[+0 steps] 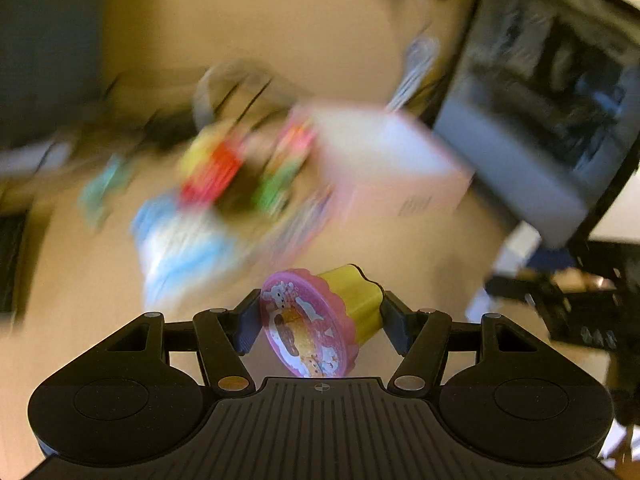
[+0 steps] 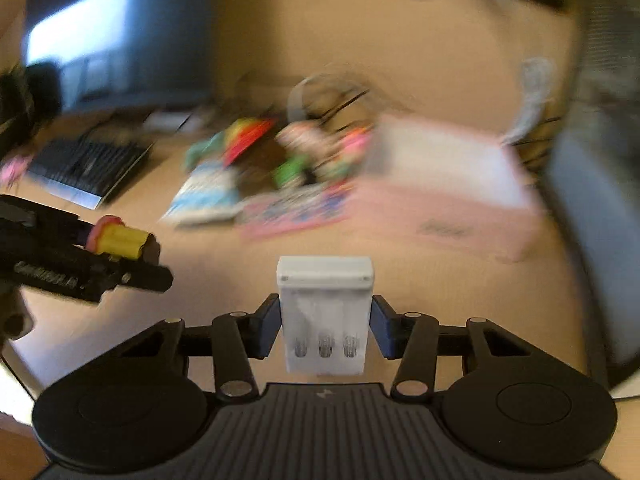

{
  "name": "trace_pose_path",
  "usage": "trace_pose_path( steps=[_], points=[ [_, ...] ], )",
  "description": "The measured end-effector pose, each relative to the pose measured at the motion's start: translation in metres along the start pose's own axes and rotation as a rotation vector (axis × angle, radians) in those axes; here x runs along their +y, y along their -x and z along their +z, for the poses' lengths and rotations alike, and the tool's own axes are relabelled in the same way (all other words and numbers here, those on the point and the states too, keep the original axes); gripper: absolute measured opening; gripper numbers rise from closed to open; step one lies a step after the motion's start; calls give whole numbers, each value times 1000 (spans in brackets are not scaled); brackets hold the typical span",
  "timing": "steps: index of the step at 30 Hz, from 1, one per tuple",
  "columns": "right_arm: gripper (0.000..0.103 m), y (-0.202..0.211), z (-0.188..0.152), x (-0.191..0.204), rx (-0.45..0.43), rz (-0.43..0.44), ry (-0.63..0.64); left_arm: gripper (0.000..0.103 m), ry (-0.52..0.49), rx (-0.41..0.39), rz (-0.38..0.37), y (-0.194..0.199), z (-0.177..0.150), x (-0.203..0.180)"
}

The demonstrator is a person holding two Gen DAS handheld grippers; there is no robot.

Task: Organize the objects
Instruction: 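Carry the cupcake toy over the pink box and open the left gripper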

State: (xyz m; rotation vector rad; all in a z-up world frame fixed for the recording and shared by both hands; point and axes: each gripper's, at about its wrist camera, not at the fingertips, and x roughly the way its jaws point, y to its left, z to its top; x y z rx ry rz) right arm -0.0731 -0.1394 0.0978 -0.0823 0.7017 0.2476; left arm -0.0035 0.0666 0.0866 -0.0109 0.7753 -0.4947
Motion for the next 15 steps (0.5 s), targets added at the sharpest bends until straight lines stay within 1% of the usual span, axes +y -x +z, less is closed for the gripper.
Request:
trace_pose_path(
  steps=[3, 5, 6, 8, 9, 10, 11, 12, 15],
  points=[
    [47, 19, 8, -32, -69, -50, -45, 67, -69, -80, -24, -22, 56, -26],
    [47, 28, 12, -47, -108, -69, -63, 67, -88, -122, -46, -36, 91, -41],
    [47, 31, 12, -53, -123, -76, -70, 67, -91, -141, -45, -47, 110, -48],
    [47, 34, 11, -65, -144, -87, -94, 68, -100, -144, -12, -73, 137, -60],
    [47, 33, 9, -71, -149, -91, -110, 68, -104, -134, 30, -91, 149, -64],
    [47, 32, 7, -78, -152, -93, -129, 67, -105, -125, 67, -107, 157, -68],
    [47, 31, 6, -84, -156, -93, -142, 65, -104, -118, 87, -120, 162, -71],
    [47, 31, 5, -89, -159, -94, -154, 64, -99, -109, 91, -132, 166, -73],
    [47, 29, 3, -97, -165, -83, -159, 64, -62, -71, 57, -160, 167, -78]
  ],
)
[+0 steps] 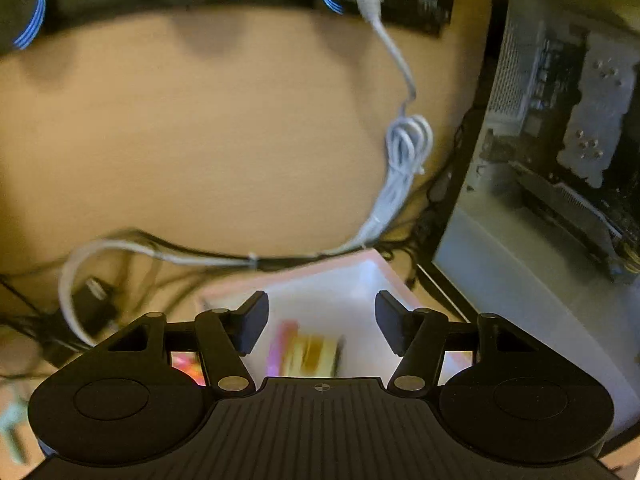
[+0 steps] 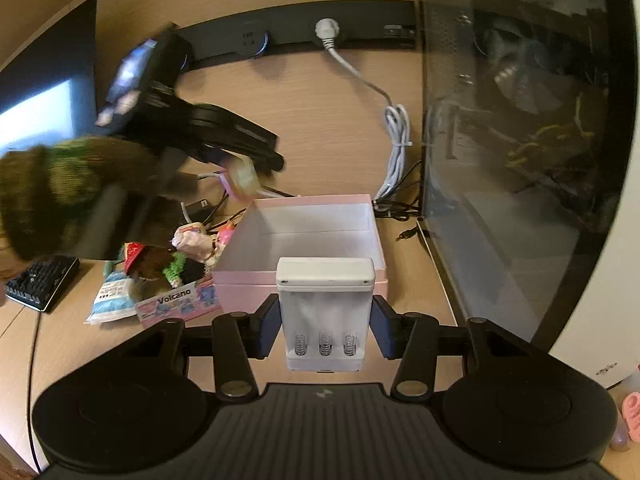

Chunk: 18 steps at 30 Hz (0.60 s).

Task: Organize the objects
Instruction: 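Carry the cupcake toy over the pink box and open the left gripper, then lower the white charger into the pink box and open the right gripper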

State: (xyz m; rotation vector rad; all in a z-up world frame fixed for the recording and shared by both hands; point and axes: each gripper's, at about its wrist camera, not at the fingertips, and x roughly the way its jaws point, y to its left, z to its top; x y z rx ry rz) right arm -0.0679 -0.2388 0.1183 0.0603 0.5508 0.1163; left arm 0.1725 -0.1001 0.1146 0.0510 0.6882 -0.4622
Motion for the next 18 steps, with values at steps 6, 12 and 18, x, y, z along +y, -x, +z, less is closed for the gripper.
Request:
trace_pose_path(
  steps=[6, 12, 18],
  points=[
    [47, -17, 1, -15, 31, 72, 24, 62, 84, -65, 31, 5, -22, 3],
    [47, -55, 33, -12, 1, 153, 82, 62, 206, -66, 131, 69, -73, 37],
    [47, -116, 93, 5, -101, 188, 93, 62, 315, 6, 310, 141, -147, 72]
  ],
)
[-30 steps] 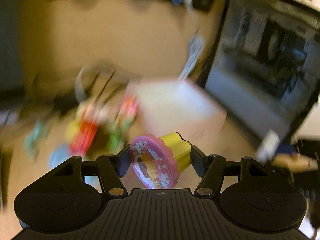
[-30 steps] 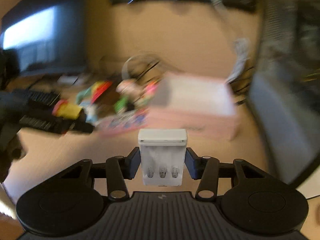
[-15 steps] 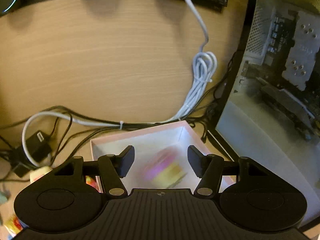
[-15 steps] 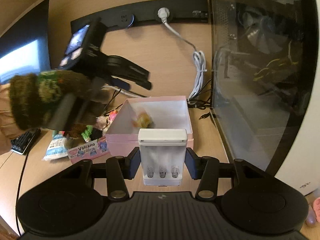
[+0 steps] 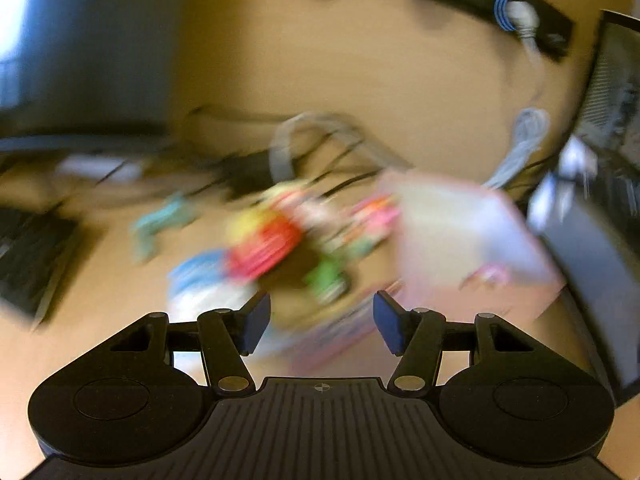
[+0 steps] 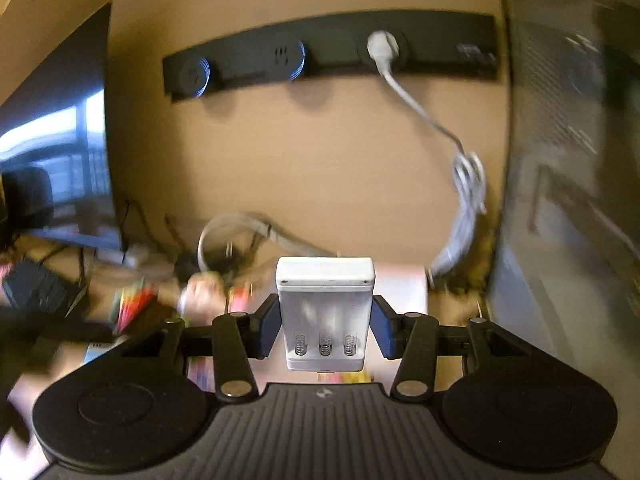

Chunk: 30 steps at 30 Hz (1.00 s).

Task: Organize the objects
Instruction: 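Lower the white charger into the pink box and open the right gripper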

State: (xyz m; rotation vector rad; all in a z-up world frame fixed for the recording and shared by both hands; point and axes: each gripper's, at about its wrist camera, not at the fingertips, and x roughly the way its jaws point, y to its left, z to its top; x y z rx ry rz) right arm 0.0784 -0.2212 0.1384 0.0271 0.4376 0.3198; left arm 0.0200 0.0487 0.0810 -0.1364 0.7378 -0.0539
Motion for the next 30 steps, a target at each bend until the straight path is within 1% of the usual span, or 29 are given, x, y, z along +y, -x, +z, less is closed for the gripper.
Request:
trace_pose_path(
  steps=[1, 3, 4, 5, 6, 7, 9, 10, 11, 13, 15, 17, 18, 21, 22, 23, 24, 27, 30],
  points=[
    [47, -13, 9, 3, -23, 4, -1, 62, 20, 17, 30, 4, -8, 10],
    [48, -37, 19, 8, -36, -6, 10, 62, 61, 45, 89, 13, -24, 31],
    [56, -50, 22, 12, -27, -20, 16, 62, 75, 54, 111, 17, -29, 39],
    [64, -60, 23, 15, -15, -36, 13, 62, 82, 60, 124, 22, -33, 47],
    [66, -65, 22, 18, -3, -44, 3, 62, 81, 61, 130, 25, -36, 50],
    [66, -69, 21, 22, 13, -32, -16, 62, 77, 59, 132, 29, -38, 55],
    [71, -67, 14, 27, 34, 0, -60, 62, 63, 54, 124, 32, -35, 61],
    [77, -62, 8, 31, 43, 14, -71, 62, 51, 49, 111, 32, -31, 62],
    [79, -57, 1, 36, 50, 17, -66, 62, 33, 41, 96, 32, -27, 62],
    [79, -45, -14, 46, 76, 9, -43, 62, -20, 17, 52, 29, -12, 57],
    [80, -30, -28, 52, 106, 7, -45, 62, -32, 7, 0, 19, 4, 53],
    [81, -13, -43, 55, 137, 0, -58, 62, 24, 36, -44, 3, 19, 52],
    [81, -4, -50, 56, 146, -12, -62, 62, 74, 64, -82, -6, 25, 51],
    [82, 23, -69, 58, 170, -75, -59, 62, 199, 125, -213, -33, 29, 41],
    [83, 30, -74, 57, 177, -93, -62, 62, 224, 142, -233, -44, 30, 34],
    [84, 38, -79, 56, 187, -111, -66, 62, 240, 145, -236, -51, 30, 27],
    [84, 43, -81, 55, 196, -127, -68, 62, 252, 135, -230, -59, 31, 21],
    [84, 61, -90, 50, 209, -182, -72, 62, 310, 95, -177, -86, 39, 14],
    [85, 76, -94, 45, 214, -223, -77, 61, 375, 85, -75, -111, 50, 16]
  ],
)
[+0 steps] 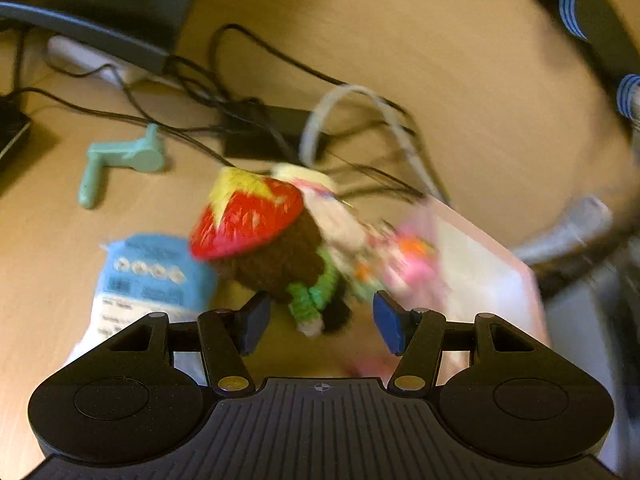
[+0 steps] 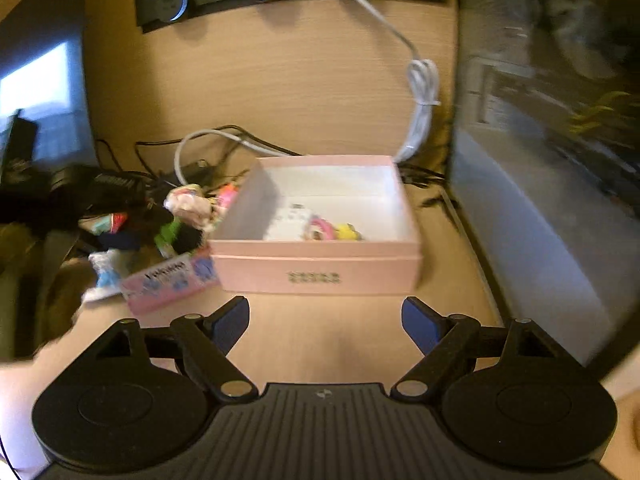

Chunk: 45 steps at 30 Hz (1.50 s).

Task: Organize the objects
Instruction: 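Grasp the crocheted doll with red hat with the left gripper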

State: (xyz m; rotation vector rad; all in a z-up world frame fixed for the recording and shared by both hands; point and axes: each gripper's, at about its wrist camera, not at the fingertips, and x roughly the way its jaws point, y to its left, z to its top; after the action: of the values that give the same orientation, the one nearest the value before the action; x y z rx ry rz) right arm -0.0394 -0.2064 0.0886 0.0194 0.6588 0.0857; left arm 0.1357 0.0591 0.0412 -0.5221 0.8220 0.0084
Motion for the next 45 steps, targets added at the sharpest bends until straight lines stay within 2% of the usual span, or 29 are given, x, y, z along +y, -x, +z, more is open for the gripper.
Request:
trace_pose_path(
  steps=[6, 9, 12, 16, 20, 23, 24, 26, 31, 36, 41, 45],
  points=[
    [88, 7, -16, -9, 19, -59, 19, 64, 113, -67, 124, -29, 29, 15],
    [89, 0, -21, -9, 45, -72, 43, 66, 108, -74, 180, -47, 42, 20],
    [89, -5, -26, -9, 64, -76, 73, 67, 35, -55, 202, -59, 49, 21],
    [89, -14, -26, -10, 85, -67, 84, 66, -123, -33, 219, -64, 47, 16],
    [89, -20, -24, -8, 86, -50, 86, 64, -208, 9, 145, -56, 42, 22],
    [89, -24, -21, -2, 81, -29, 86, 63, -344, 46, 138, -47, 35, 18],
    [89, -25, -20, 1, 78, -22, 87, 63, -379, 53, 142, -41, 33, 18],
    [89, -26, -17, 9, 66, -6, 101, 62, -381, 57, 117, -25, 31, 24],
    [89, -29, -6, 35, 34, 61, 145, 61, -238, -6, -18, 47, 33, 53],
    [89, -48, 20, 68, 7, 196, 194, 61, -220, -48, -71, 119, 21, 71],
    [89, -91, 60, 119, -33, 287, 286, 61, -221, -17, -44, 161, -13, 88],
    [87, -150, 84, 159, 44, 300, 253, 61, -248, 30, 48, 181, -48, 103]
  ],
)
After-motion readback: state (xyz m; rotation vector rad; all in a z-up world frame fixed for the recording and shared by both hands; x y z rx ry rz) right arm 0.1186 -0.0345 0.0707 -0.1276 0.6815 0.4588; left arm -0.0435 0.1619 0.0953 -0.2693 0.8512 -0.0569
